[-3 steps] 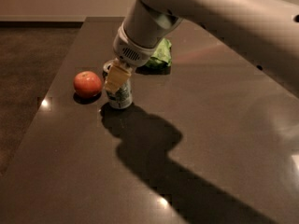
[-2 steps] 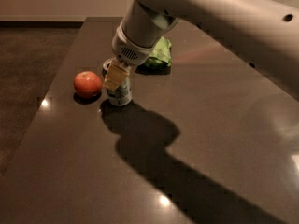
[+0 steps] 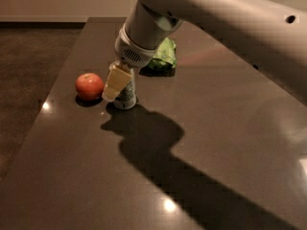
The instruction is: Move 7up can near apple
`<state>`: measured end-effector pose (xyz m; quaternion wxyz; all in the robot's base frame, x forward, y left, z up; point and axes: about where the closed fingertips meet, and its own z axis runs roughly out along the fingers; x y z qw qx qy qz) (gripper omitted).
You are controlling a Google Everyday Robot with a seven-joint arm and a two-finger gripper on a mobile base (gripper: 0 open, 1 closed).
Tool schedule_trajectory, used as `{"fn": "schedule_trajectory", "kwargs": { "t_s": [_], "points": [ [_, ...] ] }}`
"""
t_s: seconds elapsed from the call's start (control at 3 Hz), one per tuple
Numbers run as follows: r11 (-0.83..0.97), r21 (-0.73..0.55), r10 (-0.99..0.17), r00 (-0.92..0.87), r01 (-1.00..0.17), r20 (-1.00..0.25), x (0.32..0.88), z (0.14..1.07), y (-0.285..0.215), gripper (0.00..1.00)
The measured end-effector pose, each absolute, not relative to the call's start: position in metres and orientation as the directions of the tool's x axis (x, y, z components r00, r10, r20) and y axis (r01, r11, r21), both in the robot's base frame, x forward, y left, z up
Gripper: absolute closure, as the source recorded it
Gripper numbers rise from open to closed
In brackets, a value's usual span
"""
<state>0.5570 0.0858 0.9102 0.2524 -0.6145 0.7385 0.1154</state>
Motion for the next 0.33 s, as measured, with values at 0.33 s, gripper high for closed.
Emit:
{"fn": "schedule_trajectory", "kwargs": {
  "t_s": [0.33],
  "points": [
    [0.218, -0.140, -0.849, -0.117, -0.966, -0.515, 0.5570, 0.9102, 0.0858, 0.00]
  ]
}}
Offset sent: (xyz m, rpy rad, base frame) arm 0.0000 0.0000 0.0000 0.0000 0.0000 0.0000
